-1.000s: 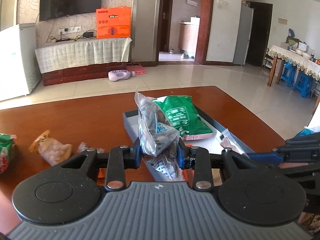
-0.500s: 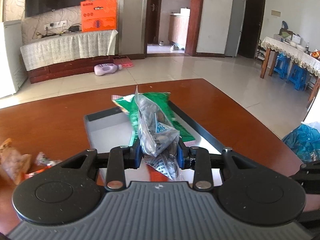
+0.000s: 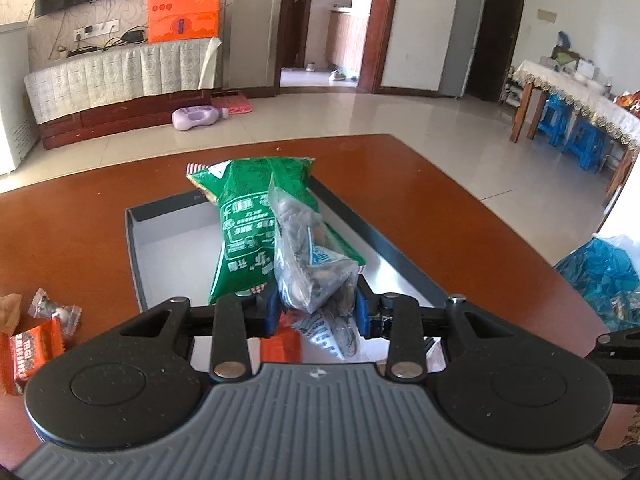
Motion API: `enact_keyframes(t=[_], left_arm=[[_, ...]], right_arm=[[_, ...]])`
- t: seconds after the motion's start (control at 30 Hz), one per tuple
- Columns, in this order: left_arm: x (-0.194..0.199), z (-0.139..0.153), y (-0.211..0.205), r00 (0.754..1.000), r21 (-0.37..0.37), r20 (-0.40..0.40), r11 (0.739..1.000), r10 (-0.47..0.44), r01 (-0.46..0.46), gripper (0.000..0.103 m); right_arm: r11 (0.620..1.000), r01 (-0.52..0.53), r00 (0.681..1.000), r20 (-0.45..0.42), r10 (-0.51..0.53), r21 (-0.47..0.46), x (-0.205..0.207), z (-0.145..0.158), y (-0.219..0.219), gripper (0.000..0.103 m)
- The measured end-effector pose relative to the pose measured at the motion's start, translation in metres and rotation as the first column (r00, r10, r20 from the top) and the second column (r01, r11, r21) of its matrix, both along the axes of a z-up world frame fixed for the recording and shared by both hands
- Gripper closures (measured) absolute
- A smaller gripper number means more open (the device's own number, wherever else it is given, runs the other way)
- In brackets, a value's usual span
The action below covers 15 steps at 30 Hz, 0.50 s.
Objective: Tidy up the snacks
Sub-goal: 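Lower both packets into the box and open both grippers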
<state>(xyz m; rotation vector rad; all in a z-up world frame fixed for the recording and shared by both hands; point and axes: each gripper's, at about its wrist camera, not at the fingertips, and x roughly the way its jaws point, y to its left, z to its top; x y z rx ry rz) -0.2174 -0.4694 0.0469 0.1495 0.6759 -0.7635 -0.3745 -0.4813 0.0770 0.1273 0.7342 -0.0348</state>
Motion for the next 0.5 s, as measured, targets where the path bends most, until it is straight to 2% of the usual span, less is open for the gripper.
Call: enact_keyframes(t=[0.5], left_arm=[[-0.019,0.001,0.037,0.999,0.01,0.036,1.0,-0.003,0.003,0.046]], right_arm=[[1.0,0.016,0.999,-0.037,-0.016,-0.013,0.011,-0.009,0.006,0.081]])
